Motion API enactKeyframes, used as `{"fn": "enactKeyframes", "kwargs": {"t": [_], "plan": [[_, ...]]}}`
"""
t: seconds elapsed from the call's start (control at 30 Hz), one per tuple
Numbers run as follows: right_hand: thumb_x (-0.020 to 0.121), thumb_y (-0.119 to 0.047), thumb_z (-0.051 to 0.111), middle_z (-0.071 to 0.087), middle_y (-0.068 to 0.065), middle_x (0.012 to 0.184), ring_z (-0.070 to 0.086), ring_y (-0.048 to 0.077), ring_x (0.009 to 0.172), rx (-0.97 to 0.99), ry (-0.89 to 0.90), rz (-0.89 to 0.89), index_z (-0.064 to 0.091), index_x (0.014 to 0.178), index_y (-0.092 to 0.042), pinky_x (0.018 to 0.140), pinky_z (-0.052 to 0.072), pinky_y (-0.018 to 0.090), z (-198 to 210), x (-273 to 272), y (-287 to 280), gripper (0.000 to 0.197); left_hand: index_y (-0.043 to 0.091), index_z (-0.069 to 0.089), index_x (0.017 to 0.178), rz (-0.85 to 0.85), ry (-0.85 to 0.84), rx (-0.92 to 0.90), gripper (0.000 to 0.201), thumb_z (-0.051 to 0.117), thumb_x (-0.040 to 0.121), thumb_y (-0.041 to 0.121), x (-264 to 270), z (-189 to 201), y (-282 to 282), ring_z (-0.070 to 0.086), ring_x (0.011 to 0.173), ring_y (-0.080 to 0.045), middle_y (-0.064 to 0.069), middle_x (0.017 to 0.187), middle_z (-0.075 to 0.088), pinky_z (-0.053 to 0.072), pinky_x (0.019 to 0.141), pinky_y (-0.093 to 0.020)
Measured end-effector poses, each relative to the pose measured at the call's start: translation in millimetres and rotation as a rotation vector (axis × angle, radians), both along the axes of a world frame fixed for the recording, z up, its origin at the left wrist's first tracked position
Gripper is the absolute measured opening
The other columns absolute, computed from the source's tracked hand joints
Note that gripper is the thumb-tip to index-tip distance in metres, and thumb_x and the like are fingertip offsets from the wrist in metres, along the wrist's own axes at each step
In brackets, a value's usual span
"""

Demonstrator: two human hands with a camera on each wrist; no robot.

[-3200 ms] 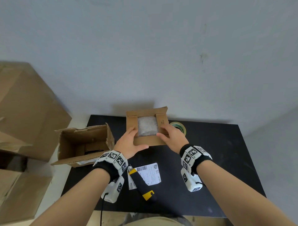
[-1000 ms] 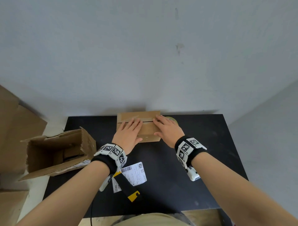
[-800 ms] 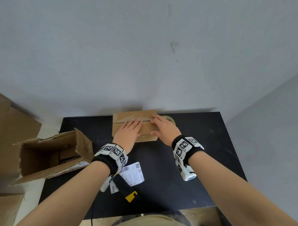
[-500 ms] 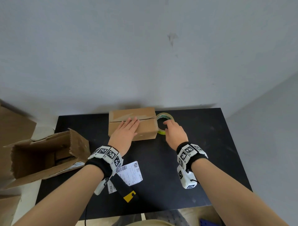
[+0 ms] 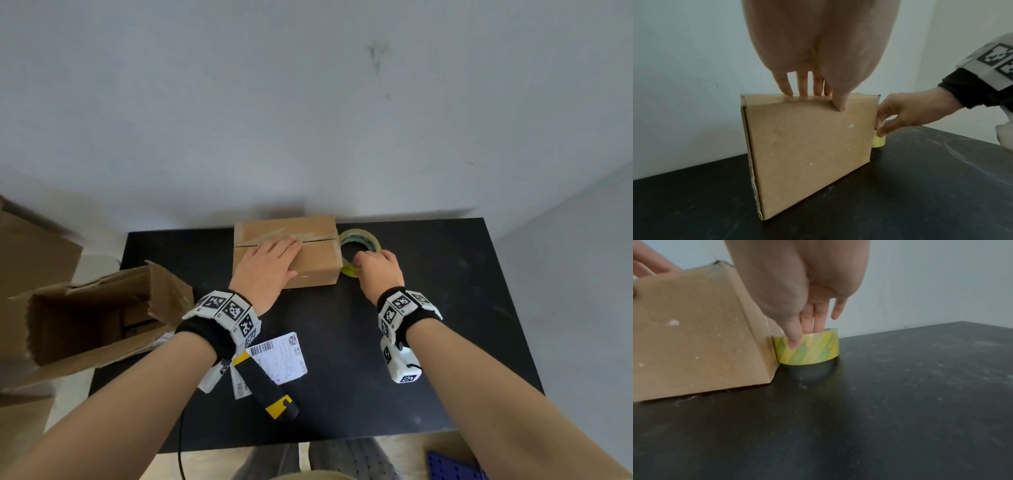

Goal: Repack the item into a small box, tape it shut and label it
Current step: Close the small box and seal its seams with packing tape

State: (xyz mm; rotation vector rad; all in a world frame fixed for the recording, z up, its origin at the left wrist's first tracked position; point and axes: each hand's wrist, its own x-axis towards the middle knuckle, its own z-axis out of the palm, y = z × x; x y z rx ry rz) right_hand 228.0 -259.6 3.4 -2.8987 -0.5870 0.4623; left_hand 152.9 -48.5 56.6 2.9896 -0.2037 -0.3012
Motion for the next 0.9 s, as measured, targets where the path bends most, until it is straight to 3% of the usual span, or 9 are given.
{"fn": "enactKeyframes", "kwargs": {"t": [0.13,0.27,0.33,0.5,0.57,0.67,0.73,0.83,0.9], "plan": [[0.090,-0.007,0.050,0.064,0.000,0.111,0.056,0.020,0.109,0.147,-0.055,-0.082,0.059,0.111,-0.018,0.112,0.020,0.032,16,1,-5,0.025,0.022,0.031,0.144,-0.064,0.025,0.064,0.055,0.047,0.095,0.040,8,8,4,0.031,0.132,-0.021,0.001,0.148,0.029,0.028,0.106,-0.036],[0.091,-0.012,0.054,0.066,0.005,0.110,0.058,0.022,0.105,0.450,-0.032,-0.245,0.062,0.108,-0.012,0.097,0.039,0.030,48,1,-11,0.019,0.037,0.037,0.139,0.010,0.169,0.035,0.056,0.055,0.087,0.050,20,14,14,0.003,0.144,-0.031,-0.007,0.158,0.003,0.008,0.115,-0.049],[0.091,-0.011,0.056,0.065,0.006,0.112,0.059,0.020,0.105,0.565,-0.019,-0.297,0.062,0.110,-0.010,0.089,0.043,0.025,64,1,-13,0.020,0.043,0.036,0.136,0.048,0.246,0.024,0.056,0.055,0.084,0.055,24,15,17,-0.004,0.144,-0.039,-0.011,0.158,-0.004,0.001,0.113,-0.059],[0.091,-0.008,0.057,0.065,0.006,0.101,0.059,0.014,0.093,0.817,0.063,-0.378,0.062,0.107,-0.006,0.084,0.046,0.019,96,4,-9,0.017,0.044,0.038,0.130,0.037,0.253,0.066,0.054,0.058,0.082,0.057,29,17,15,0.010,0.141,-0.041,-0.013,0.155,0.010,0.010,0.111,-0.064],[0.090,-0.004,0.056,0.064,0.007,0.097,0.059,0.011,0.084,0.945,0.142,-0.423,0.063,0.105,-0.003,0.078,0.047,0.012,104,2,-4,0.016,0.043,0.038,0.129,0.015,0.236,0.095,0.053,0.058,0.082,0.057,26,17,15,0.019,0.138,-0.040,-0.013,0.152,0.017,0.016,0.109,-0.063],[0.091,0.000,0.054,0.064,0.007,0.093,0.060,0.011,0.082,1.131,0.332,-0.503,0.061,0.103,-0.005,0.077,0.050,0.017,111,-3,3,0.015,0.042,0.034,0.131,-0.016,0.197,0.139,0.056,0.056,0.082,0.059,21,16,15,0.030,0.130,-0.036,-0.011,0.145,0.027,0.025,0.106,-0.058],[0.093,-0.001,0.052,0.063,0.002,0.089,0.060,0.009,0.080,1.179,0.419,-0.526,0.061,0.104,-0.007,0.071,0.050,0.015,114,-4,9,0.015,0.036,0.030,0.134,-0.009,0.163,0.143,0.065,0.058,0.080,0.059,18,16,16,0.035,0.126,-0.033,-0.009,0.141,0.032,0.028,0.104,-0.057],[0.094,-0.002,0.050,0.063,0.000,0.090,0.060,0.008,0.081,1.214,0.446,-0.536,0.060,0.106,-0.007,0.070,0.050,0.015,119,-3,14,0.017,0.022,0.026,0.137,0.041,0.144,0.095,0.078,0.064,0.078,0.055,16,16,16,0.036,0.129,-0.031,-0.007,0.141,0.036,0.026,0.107,-0.058],[0.094,-0.002,0.049,0.064,0.000,0.091,0.060,0.010,0.084,1.240,0.441,-0.538,0.061,0.104,-0.010,0.075,0.049,0.020,123,-1,14,0.017,0.022,0.027,0.138,0.032,0.165,0.089,0.073,0.061,0.081,0.053,14,16,17,0.027,0.136,-0.033,-0.009,0.149,0.027,0.022,0.109,-0.059]]}}
